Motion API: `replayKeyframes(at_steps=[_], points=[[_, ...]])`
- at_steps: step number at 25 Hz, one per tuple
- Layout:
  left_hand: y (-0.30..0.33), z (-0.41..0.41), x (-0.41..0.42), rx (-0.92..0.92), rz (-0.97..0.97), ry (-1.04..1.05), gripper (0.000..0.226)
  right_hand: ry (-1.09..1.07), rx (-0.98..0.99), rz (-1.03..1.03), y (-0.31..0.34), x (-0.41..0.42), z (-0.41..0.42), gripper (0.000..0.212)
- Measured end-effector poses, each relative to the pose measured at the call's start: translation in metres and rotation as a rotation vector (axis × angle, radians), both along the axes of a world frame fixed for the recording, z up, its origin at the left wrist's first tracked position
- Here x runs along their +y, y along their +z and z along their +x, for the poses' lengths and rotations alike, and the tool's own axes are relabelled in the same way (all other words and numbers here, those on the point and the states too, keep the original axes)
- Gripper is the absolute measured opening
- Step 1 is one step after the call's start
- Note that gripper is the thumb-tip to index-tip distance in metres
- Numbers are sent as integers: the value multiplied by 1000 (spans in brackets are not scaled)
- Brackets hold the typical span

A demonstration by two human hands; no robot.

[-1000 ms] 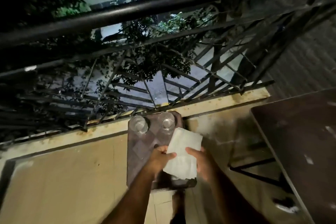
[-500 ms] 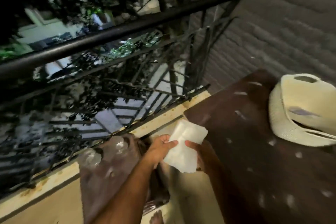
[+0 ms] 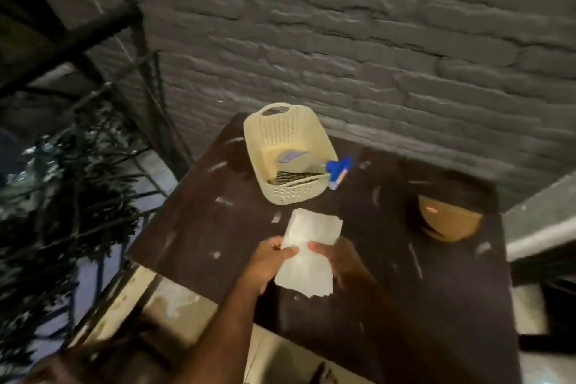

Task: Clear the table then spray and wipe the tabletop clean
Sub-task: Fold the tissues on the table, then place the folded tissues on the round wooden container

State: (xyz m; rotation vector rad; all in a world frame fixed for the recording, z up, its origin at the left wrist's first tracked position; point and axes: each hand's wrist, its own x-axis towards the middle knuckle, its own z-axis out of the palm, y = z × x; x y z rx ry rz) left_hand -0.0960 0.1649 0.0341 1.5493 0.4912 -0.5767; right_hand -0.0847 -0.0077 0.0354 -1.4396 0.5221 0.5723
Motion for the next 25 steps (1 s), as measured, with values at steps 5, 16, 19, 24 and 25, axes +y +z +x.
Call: replayKeyframes(at_steps=[5, 16, 19, 24, 25], points=[[-23, 24, -81, 57, 2, -193, 22, -240, 37, 85, -15, -84, -16, 34], [-49, 64, -150, -179, 543, -620, 35, -210, 7, -885, -41, -183, 0, 40], [-49, 70, -149, -280, 662, -617, 38, -80, -154, -1185, -40, -205, 21, 43], [-53, 79, -154, -297, 768, -675, 42, 237, -100, -1409, -37, -230, 64, 45], [-54, 77, -158, -295, 791, -689, 46, 296, -73, -1412, -37, -233, 69, 47]])
